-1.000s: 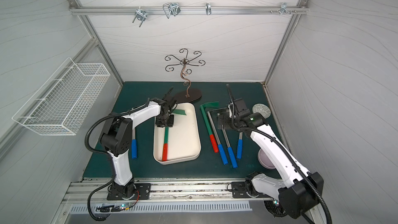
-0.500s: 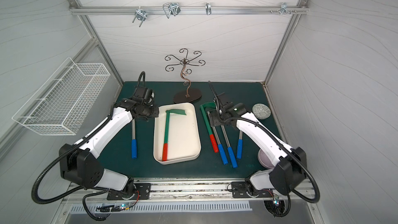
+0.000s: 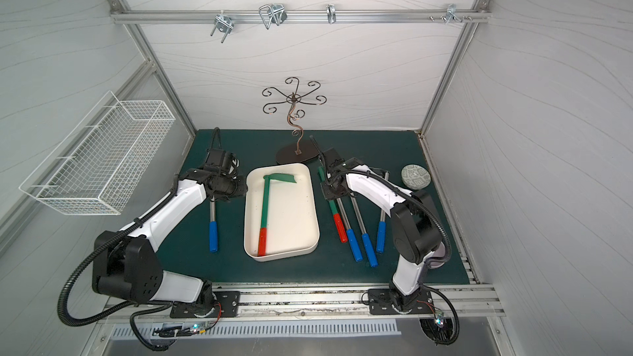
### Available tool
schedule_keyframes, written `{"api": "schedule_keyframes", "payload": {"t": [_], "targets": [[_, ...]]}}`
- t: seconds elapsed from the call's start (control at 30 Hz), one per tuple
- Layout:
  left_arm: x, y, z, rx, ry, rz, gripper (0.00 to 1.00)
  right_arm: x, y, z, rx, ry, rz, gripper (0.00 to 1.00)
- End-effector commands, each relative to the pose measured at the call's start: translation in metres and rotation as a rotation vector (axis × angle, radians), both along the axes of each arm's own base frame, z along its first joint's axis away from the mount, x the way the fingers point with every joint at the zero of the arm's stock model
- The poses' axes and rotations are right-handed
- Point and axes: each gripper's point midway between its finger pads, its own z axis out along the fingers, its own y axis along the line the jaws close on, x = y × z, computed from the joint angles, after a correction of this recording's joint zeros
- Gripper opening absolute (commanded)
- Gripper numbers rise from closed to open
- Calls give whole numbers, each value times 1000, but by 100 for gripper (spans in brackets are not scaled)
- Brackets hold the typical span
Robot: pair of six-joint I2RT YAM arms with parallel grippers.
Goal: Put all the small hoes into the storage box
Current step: Place the hoe in the storage box, then pick up the hoe from the center of the board.
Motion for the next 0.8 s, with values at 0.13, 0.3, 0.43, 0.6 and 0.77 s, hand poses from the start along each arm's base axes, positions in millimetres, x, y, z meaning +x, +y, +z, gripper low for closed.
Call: {"api": "schedule_keyframes", "payload": {"t": [0.13,0.3,0.43,0.6,0.77], "targets": [[8,4,18,-21,-71,20,47,10,22,-23,26,13,54,43],[8,5,20,-28,-74,24,47,15,28,-42,10,34,65,43],[8,5,21,-33,-75,21,47,21,27,-54,-25,37,60,43],[8,4,22,-34,-79,18,47,26,22,-66,-69,33,54,44],[8,4,22,-36,-80,18,47,27,19,-80,-102,43,54,44]]}}
